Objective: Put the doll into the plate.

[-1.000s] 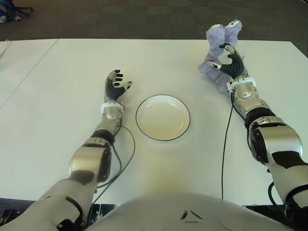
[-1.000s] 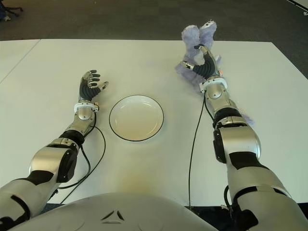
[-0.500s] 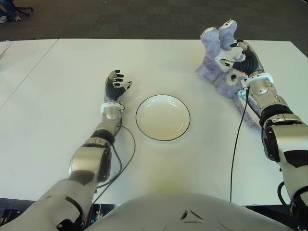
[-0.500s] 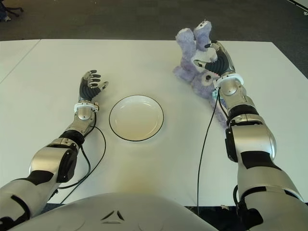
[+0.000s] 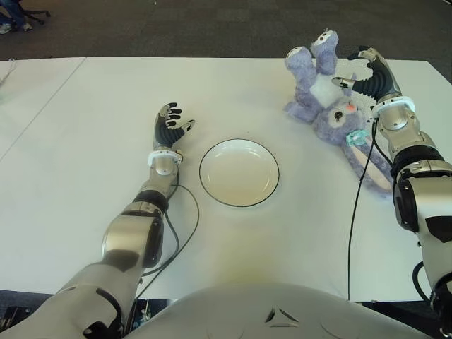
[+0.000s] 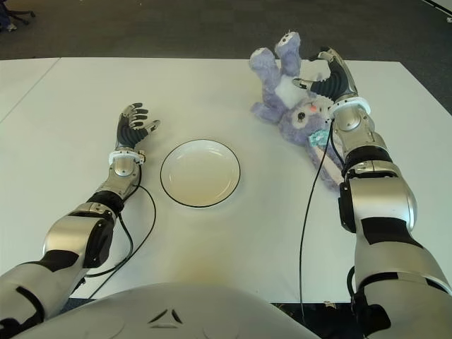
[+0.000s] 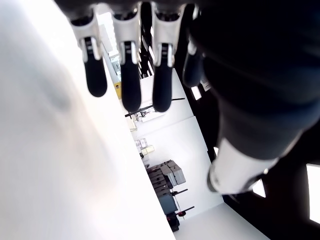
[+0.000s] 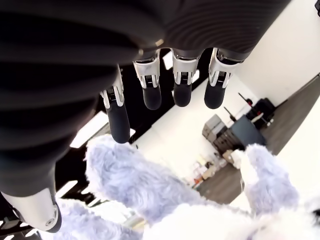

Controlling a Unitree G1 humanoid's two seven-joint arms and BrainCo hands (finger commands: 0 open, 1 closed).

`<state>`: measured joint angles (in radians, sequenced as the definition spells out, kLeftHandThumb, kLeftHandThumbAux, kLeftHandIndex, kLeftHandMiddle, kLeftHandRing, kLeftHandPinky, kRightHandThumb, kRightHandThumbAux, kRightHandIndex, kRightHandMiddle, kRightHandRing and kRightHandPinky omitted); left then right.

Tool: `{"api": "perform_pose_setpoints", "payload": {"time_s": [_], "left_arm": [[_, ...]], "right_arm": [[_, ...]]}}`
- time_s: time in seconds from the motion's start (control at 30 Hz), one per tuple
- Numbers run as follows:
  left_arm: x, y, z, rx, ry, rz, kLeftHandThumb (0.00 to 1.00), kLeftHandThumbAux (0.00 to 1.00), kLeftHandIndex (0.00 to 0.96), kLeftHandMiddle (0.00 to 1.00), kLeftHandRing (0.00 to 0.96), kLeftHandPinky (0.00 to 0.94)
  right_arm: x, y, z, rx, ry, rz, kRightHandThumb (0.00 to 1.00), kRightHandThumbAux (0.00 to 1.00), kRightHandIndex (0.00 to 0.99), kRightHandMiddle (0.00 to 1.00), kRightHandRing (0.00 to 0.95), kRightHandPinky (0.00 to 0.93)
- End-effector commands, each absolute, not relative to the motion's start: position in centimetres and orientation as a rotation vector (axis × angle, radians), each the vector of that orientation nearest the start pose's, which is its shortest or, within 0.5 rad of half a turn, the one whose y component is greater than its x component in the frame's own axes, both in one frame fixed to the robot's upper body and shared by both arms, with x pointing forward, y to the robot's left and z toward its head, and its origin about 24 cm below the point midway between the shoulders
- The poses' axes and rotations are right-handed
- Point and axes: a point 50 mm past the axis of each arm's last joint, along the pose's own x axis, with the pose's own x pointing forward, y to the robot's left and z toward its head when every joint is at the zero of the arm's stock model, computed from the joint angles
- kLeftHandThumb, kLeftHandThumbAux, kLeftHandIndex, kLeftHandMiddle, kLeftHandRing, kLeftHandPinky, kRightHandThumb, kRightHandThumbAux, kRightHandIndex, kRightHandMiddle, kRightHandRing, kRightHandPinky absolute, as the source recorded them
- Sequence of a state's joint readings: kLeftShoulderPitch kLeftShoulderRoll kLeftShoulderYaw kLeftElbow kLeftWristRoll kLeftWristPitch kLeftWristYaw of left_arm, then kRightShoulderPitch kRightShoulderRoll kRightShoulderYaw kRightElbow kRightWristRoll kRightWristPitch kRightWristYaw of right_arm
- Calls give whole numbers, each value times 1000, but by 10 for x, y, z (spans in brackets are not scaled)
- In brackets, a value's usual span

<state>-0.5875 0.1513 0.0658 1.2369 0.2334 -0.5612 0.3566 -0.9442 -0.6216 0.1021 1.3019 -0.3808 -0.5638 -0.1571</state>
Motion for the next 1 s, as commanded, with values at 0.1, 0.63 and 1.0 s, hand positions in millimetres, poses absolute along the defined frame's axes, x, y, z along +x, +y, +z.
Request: {"api": "perform_pose_setpoints", "payload": {"time_s": [0.1, 0.63, 1.0], "left_arm": [[245, 173, -93, 336, 489, 149, 131, 801, 234, 319, 322, 309], [247, 171, -92, 323, 487, 146, 95, 784, 229, 315, 330, 333], [247, 170, -92, 316, 490, 140, 90, 791, 233, 326, 343, 340]], "right_arm": [[379, -291, 173, -966, -243, -197, 144, 678, 275, 62, 0, 0], [364, -295, 119, -892, -93, -175, 243, 763, 270, 60, 0, 0], [352, -288, 78, -843, 21, -115, 246, 768, 271, 50, 0, 0]]}}
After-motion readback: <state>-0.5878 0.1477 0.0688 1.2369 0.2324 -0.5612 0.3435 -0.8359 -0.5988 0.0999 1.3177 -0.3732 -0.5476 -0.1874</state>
